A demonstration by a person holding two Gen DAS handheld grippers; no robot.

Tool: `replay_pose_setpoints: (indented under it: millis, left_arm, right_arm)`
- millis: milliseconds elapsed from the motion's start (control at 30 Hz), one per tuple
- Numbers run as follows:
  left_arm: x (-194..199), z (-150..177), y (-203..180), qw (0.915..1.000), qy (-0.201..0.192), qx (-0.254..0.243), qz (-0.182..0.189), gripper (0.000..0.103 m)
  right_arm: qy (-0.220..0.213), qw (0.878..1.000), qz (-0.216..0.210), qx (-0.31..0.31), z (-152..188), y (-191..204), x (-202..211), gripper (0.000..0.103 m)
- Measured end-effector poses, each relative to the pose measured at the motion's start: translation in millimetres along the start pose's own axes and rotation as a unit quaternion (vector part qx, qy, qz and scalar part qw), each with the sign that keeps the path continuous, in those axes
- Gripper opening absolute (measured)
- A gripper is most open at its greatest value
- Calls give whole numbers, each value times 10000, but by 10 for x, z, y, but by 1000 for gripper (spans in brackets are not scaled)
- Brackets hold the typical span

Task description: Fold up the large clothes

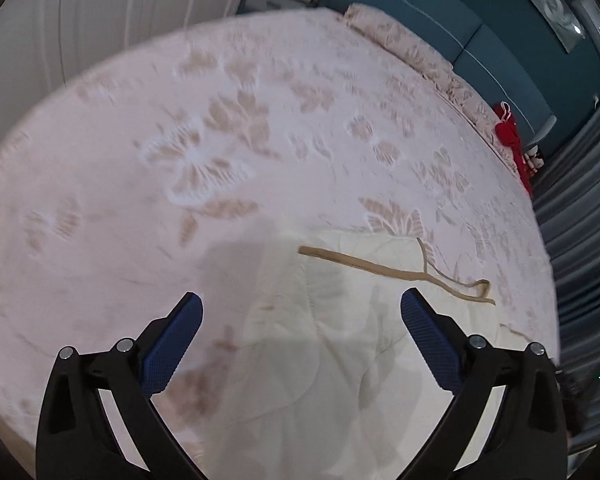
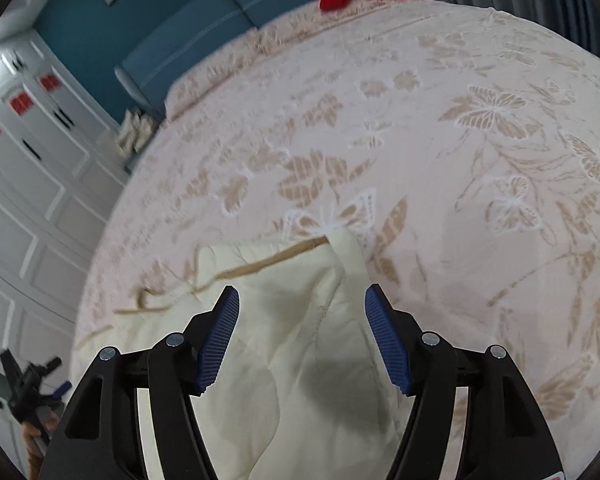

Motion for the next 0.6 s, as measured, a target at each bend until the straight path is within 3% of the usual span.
replay_pose_setpoints:
  millis: [33,67,100,133,167,233,400,533,600]
  left_arm:
    - [-58,22,-1,9999,96,-23,32,87]
    - [-95,60,-14,9998,166,-74,72,73]
    - [-164,83,-44,9994,286,-195,72,62]
    - [-190,105,-62,9991,335,-255,-5,44]
    - [-175,122,-75,9991,314,-292,-26,30]
    - [-56,109,-130,9990,182,-381,126,16]
    - [474,-63,-341,9960,-435,-452,632,10]
    - [720,-288,-499,9924,-872,-406,770,9]
    - [686,-371,-556,9920,-941,-447,717,10]
  right_arm:
    - [81,9999,18,61,6,31,-53,62]
    - [121,9999,29,93,19,50,-74,57]
    - [153,9997,69,149,21,72,-82,43]
    - [183,9996,80,219,22,94,-76,35]
    - [205,9994,46,274,20,115,-59,19]
    - [98,9992,-20,382,-10,164,43,11]
    - [-650,9962,-174,562,-260,352,481,8]
    - [-1330,9898,-273,442,-598,407,764,8]
    - [-1348,9896,-247,433,-690,403,701,8]
Point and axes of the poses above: each gripper's, at about its wrist camera, not at the fingertips, and x roughly against the way its jaws point, y to its left, z to its underside, the point moved 6 cm from there along -x, roughly the way its jaws point, and after that the axes turned 14 degrees about x, right-handed, at the moved point
